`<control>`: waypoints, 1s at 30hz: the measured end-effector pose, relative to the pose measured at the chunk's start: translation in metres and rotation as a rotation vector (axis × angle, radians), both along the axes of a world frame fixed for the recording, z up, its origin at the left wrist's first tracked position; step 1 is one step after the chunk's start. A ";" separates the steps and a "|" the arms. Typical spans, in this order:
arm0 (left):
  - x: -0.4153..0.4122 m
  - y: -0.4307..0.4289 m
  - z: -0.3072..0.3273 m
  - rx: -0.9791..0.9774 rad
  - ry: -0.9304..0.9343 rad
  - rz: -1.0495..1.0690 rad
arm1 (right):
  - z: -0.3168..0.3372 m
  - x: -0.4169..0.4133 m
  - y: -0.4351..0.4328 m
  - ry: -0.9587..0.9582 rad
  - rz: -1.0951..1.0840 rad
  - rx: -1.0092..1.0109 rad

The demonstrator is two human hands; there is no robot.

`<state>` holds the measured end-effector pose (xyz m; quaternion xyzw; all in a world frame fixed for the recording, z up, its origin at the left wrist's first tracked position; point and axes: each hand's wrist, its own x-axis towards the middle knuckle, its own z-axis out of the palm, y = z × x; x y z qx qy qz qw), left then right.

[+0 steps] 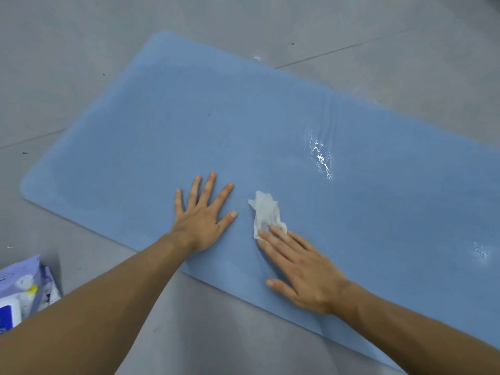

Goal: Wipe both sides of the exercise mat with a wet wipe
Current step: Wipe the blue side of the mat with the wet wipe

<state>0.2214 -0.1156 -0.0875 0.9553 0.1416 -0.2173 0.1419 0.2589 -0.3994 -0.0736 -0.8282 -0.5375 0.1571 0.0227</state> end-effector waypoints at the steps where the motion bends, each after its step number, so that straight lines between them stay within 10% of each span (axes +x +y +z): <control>1: 0.000 0.000 0.000 -0.004 -0.001 0.001 | -0.001 -0.004 -0.007 -0.020 0.032 0.000; 20: -0.001 -0.003 -0.001 0.017 -0.035 0.009 | -0.015 0.025 0.032 -0.057 -0.219 -0.006; 30: -0.001 -0.002 -0.002 0.023 -0.032 -0.002 | -0.019 -0.005 -0.001 -0.097 0.044 0.057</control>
